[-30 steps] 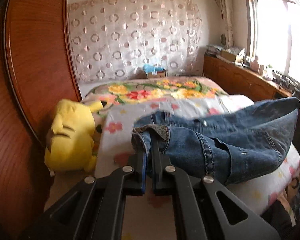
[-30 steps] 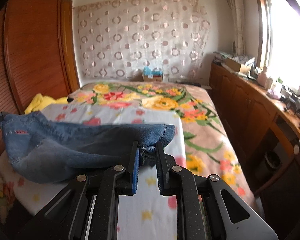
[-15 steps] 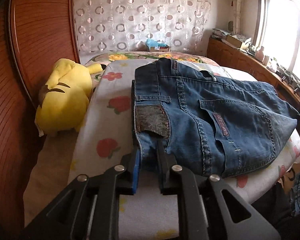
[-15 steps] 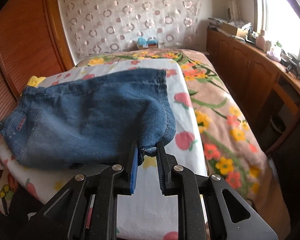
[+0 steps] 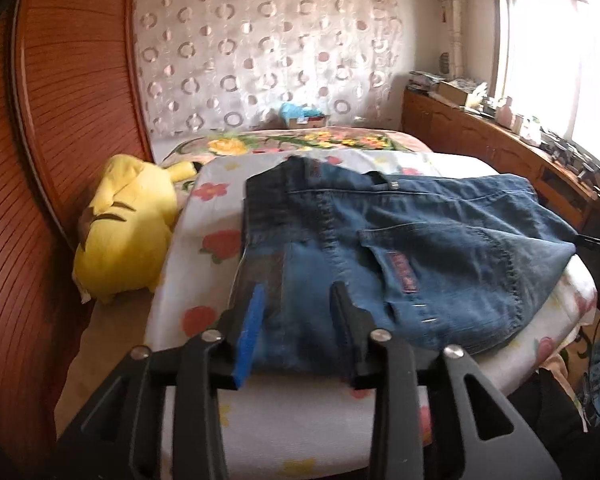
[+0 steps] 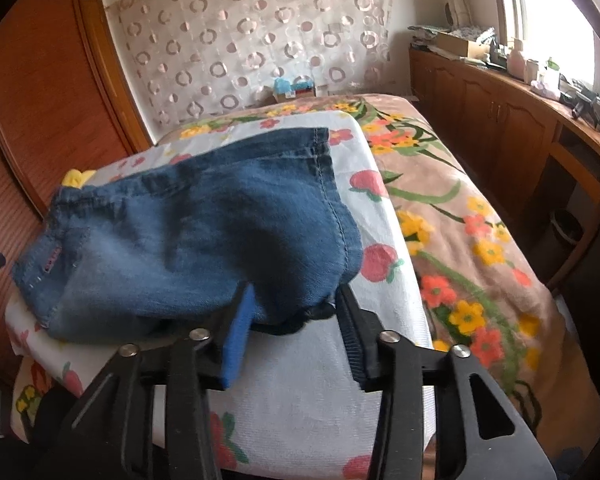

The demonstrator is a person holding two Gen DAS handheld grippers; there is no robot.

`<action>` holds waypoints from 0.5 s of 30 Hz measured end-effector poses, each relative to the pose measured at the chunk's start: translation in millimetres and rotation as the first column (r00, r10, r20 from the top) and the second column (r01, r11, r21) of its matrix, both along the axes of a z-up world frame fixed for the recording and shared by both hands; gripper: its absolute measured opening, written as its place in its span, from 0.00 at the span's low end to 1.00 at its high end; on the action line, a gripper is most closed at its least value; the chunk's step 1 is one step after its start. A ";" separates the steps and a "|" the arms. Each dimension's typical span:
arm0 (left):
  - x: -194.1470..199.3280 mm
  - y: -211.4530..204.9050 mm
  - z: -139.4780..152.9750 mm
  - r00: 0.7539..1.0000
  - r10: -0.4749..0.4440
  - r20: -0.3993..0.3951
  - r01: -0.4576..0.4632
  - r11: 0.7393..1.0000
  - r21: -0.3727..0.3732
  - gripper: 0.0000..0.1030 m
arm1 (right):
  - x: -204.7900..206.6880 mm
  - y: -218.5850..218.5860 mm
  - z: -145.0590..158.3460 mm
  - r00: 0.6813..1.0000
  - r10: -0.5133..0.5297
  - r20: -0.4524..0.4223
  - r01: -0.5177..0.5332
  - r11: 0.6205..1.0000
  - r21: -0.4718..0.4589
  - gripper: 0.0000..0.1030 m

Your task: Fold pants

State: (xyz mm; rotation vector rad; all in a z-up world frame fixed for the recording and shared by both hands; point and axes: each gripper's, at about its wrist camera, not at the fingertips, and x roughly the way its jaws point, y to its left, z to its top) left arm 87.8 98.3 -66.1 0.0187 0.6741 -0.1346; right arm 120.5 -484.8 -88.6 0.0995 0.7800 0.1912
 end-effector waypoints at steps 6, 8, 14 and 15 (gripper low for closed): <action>5.1 -32.6 3.2 0.997 -0.072 0.008 0.072 0.997 -0.023 0.42 | -0.6 5.1 3.5 1.000 0.004 0.009 -0.003 1.000 -0.015 0.45; 10.3 -47.4 0.1 0.995 -0.102 -0.001 0.102 0.994 -0.035 0.42 | -0.7 5.2 3.8 1.000 0.004 0.009 -0.004 1.000 -0.016 0.45; 22.1 -88.9 -9.7 0.985 -0.171 -0.032 0.169 0.984 -0.057 0.42 | -0.2 4.9 4.4 1.000 0.001 0.008 0.000 1.000 -0.017 0.45; 23.7 -94.6 -11.1 0.984 -0.176 -0.038 0.174 0.983 -0.059 0.42 | 0.0 4.2 4.4 1.000 -0.002 0.008 0.002 1.000 -0.018 0.45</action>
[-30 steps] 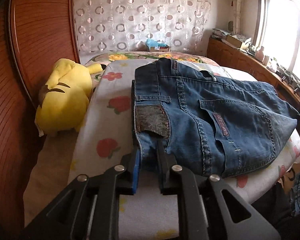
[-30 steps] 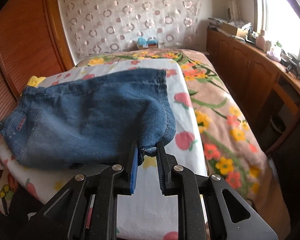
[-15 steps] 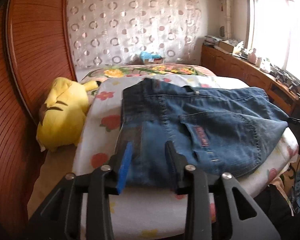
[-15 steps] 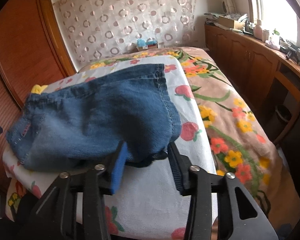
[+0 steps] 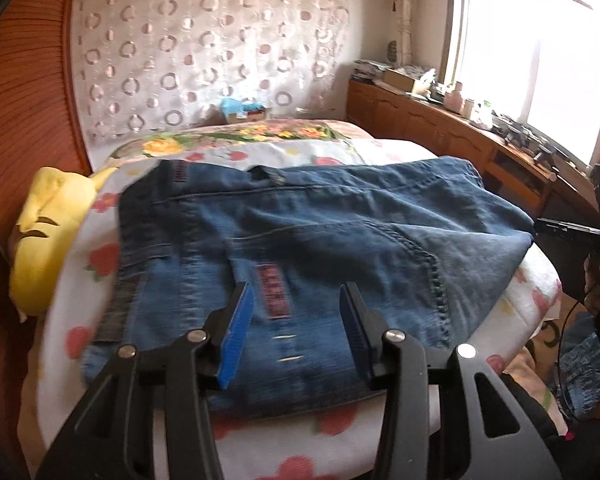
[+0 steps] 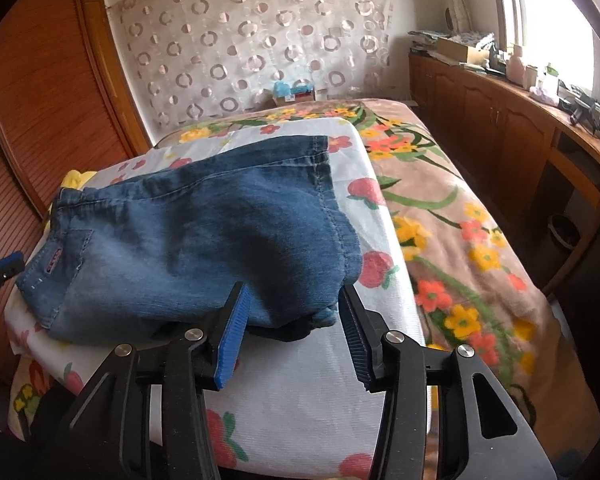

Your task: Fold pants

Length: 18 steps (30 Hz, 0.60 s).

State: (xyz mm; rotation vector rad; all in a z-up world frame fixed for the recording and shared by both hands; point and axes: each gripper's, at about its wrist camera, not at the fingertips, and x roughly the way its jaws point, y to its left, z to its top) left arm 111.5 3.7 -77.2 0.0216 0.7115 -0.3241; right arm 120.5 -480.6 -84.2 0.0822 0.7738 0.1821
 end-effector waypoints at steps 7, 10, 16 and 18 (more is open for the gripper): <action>8.5 -25.6 -6.9 0.999 -0.032 -0.037 0.032 0.999 -0.009 0.42 | 1.7 -11.2 -6.8 1.000 -0.020 -0.016 0.020 1.000 0.015 0.48; 10.2 -30.9 -9.4 0.998 -0.035 -0.046 0.035 0.999 -0.007 0.42 | 3.7 -16.8 -9.2 1.000 -0.015 -0.019 0.016 0.998 0.055 0.48; 14.2 -39.5 -18.5 0.997 -0.035 -0.067 0.036 0.999 0.007 0.42 | 10.7 -16.1 -14.3 1.000 -0.012 -0.025 0.014 0.995 0.094 0.48; 15.4 -41.1 -23.1 0.997 -0.029 -0.078 0.030 0.999 0.017 0.42 | 14.2 -14.3 -16.0 0.999 -0.014 -0.032 0.018 0.995 0.100 0.48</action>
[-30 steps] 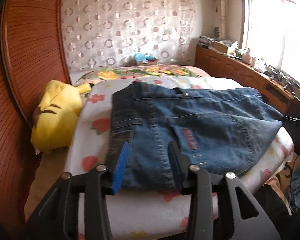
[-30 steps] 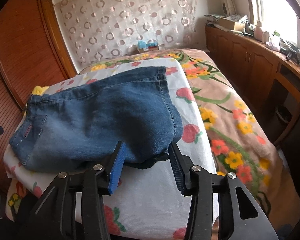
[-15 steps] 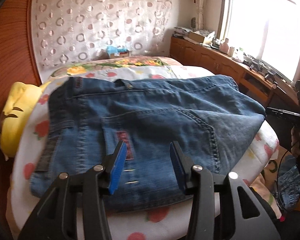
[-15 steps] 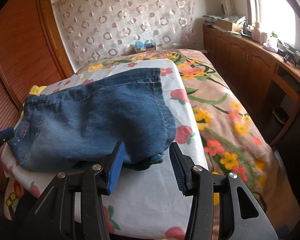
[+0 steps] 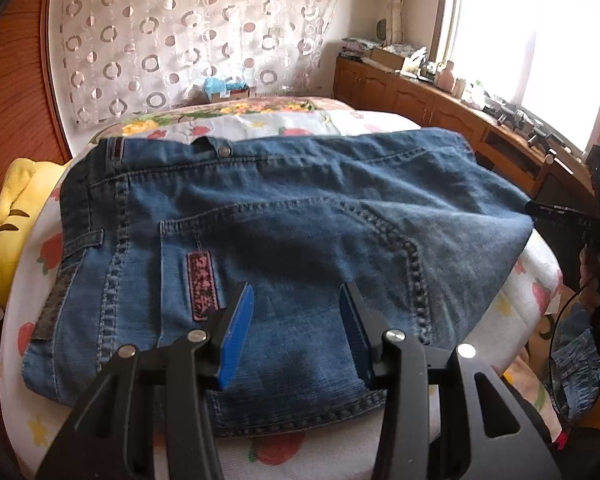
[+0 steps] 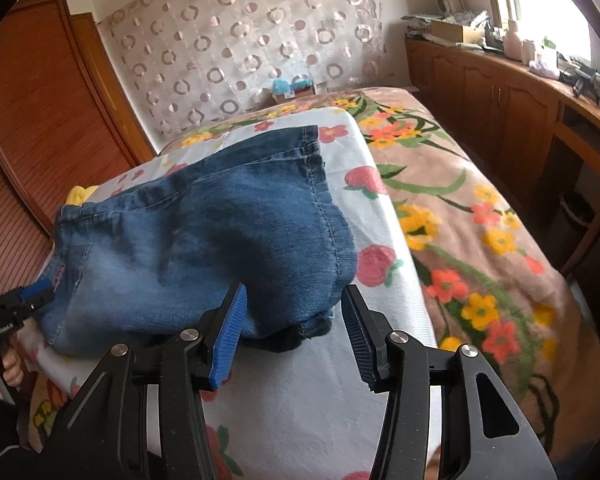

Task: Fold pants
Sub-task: 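Grasp the jeans leg hem with the right gripper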

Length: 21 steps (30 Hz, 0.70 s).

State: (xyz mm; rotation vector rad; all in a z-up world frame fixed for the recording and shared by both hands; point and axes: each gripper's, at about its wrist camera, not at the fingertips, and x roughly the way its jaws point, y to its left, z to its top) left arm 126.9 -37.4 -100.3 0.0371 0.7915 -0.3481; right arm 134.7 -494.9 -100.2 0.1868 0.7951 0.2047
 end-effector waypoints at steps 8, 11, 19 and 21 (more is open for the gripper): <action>1.5 -1.4 -10.6 1.000 0.020 -0.019 -0.021 1.000 -0.006 0.42 | 11.1 8.1 3.2 1.000 -0.010 -0.013 0.010 0.999 -0.034 0.30; -0.2 0.6 -9.8 1.000 0.027 -0.016 -0.027 1.000 -0.005 0.42 | 13.6 10.6 8.6 1.000 0.009 -0.002 -0.009 0.999 -0.036 0.13; -5.8 8.5 -6.3 0.999 0.045 -0.004 -0.045 0.999 -0.001 0.42 | 12.5 22.7 34.8 0.996 0.037 0.077 -0.032 0.998 -0.058 0.06; -8.4 10.0 -3.7 0.999 0.049 0.002 -0.049 0.999 -0.002 0.42 | 11.7 28.3 43.8 0.994 0.049 0.100 -0.043 0.997 -0.063 0.06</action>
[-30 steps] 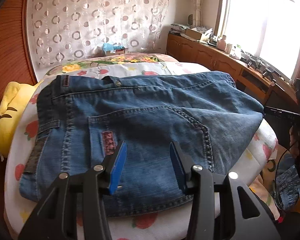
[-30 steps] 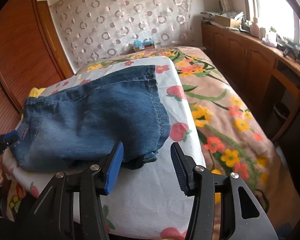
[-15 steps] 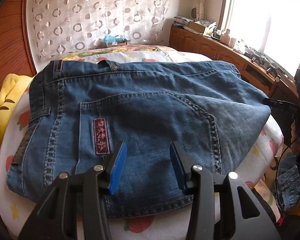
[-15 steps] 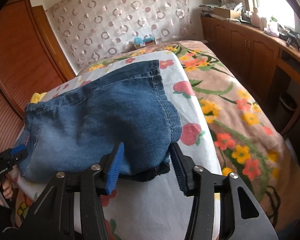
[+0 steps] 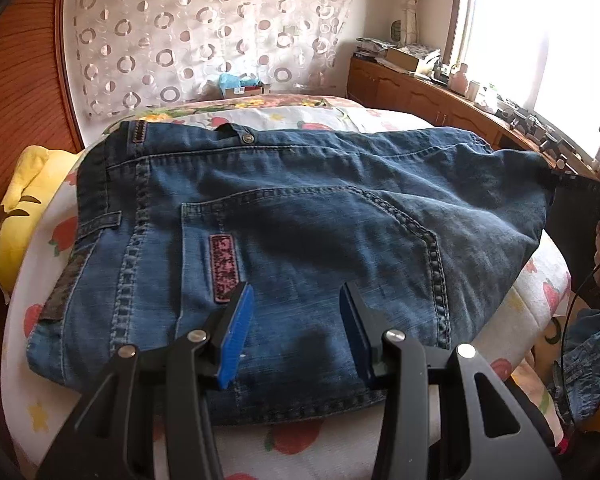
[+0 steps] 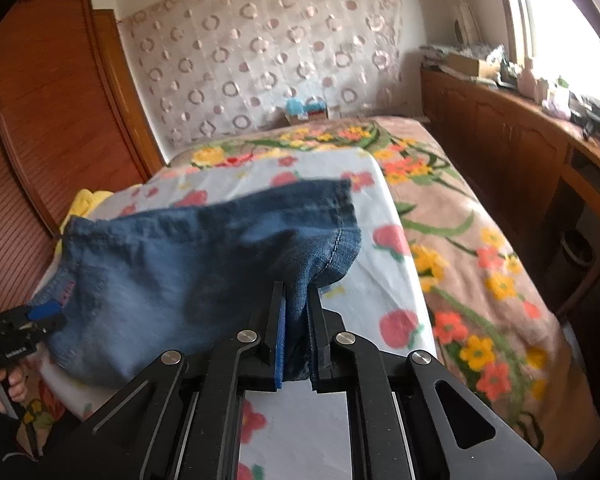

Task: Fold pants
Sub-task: 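Grasp the jeans leg hem with the right gripper, then lift the leg with the right gripper and fold it over the back pocket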

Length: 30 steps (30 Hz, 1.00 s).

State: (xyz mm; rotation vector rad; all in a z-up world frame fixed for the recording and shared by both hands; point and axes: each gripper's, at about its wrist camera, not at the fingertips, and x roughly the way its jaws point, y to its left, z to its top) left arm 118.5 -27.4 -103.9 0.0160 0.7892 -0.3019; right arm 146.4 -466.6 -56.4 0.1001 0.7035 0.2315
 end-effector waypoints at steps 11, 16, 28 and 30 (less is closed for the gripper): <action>-17.8 12.7 24.6 0.998 0.021 0.060 -0.022 1.000 0.003 0.42 | 1.0 56.9 53.1 0.984 0.133 0.119 -0.130 0.991 -0.028 0.05; -21.5 20.9 30.4 0.997 0.035 0.073 -0.035 0.999 0.000 0.42 | 3.4 92.3 68.3 0.972 0.185 0.146 -0.175 0.981 -0.079 0.05; -22.7 31.1 26.8 0.997 0.047 0.061 -0.047 0.999 -0.009 0.42 | 16.8 79.6 56.3 0.990 0.119 0.077 -0.113 0.990 -0.086 0.05; -22.1 31.6 24.9 0.997 0.048 0.056 -0.048 0.999 -0.009 0.42 | 17.7 73.9 51.9 0.994 0.092 0.058 -0.085 0.991 -0.100 0.06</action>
